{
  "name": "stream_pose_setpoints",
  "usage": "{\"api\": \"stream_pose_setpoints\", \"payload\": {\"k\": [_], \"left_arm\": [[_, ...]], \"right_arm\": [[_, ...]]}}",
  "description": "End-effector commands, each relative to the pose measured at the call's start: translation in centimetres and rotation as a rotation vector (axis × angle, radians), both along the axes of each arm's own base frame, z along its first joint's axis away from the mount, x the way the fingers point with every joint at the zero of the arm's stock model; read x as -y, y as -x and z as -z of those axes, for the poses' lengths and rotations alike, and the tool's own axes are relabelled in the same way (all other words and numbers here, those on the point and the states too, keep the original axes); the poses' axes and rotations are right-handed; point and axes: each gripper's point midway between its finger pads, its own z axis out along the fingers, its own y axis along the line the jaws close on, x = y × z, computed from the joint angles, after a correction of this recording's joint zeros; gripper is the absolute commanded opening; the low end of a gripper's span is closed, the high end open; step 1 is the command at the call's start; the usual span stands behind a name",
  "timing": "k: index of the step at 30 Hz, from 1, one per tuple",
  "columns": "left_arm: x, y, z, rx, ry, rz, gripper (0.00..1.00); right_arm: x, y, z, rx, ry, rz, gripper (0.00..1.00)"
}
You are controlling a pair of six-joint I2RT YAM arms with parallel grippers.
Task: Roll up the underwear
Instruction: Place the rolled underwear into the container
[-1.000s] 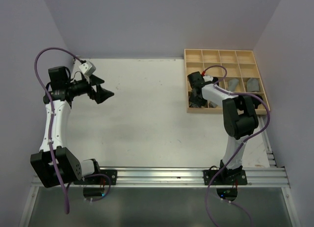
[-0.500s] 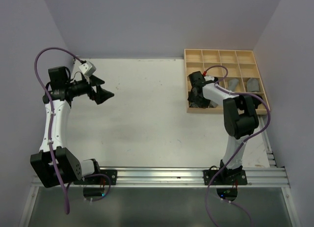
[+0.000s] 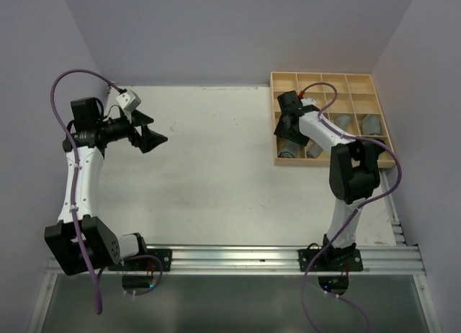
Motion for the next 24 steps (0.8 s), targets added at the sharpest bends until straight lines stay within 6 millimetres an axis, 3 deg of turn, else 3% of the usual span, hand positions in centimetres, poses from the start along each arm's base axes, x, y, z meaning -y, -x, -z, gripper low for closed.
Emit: {"api": "stream_pose_setpoints", "payload": {"k": [1,4,7,8,12,16,17,19,20,22,24], "left_arm": [[0.0,-0.3,-2.4,0.069,0.006,0.009,1.00],[-0.3,-0.8,-2.4,0.052,0.007,-0.026,1.00],[-0.5,-1.2,-2.1,0.025,0.018,-0.044,1.00],[-0.5,-1.3,-1.3,-0.012,0.025,-0.049,1.00],[-1.1,-1.3,1.8,-0.126,0.003,-0.062,1.00],[-1.6,-0.4,5.5,-0.230,-0.027,-0.087,1.00],[-1.7,-0.1,6.0,-0.234,-0.035,-0.092,1.00],[-2.0,0.5,7.8,-0.258,-0.055,-0.105,1.00],[-2.1,0.8,8.3,-0.266,-0.061,-0.115,1.00],[-2.5,1.6,10.3,-0.298,-0.083,-0.134,1.00],[-3.0,2.5,12.4,-0.323,-0.113,-0.148,1.00]], "right_arm": [[0.1,-0.7,-4.2,0.054,-0.013,0.005,0.76],[-0.2,-1.0,-6.1,0.088,-0.029,-0.009,0.81],[-1.1,-0.9,-8.9,0.142,-0.078,-0.065,0.95],[-1.5,-0.6,-10.1,0.168,-0.093,-0.085,0.98],[-4.1,0.9,-11.9,0.186,-0.150,-0.259,0.99],[-8.1,3.7,-12.0,0.192,-0.205,-0.454,0.98],[-9.9,5.4,-10.8,0.165,-0.214,-0.521,0.99],[-12.7,7.0,-11.0,0.194,-0.257,-0.627,0.99],[-14.6,8.9,-9.6,0.164,-0.264,-0.692,0.99],[-17.6,11.2,-8.7,0.161,-0.297,-0.780,0.98],[-18.7,12.7,-6.6,0.129,-0.307,-0.811,0.99]]}}
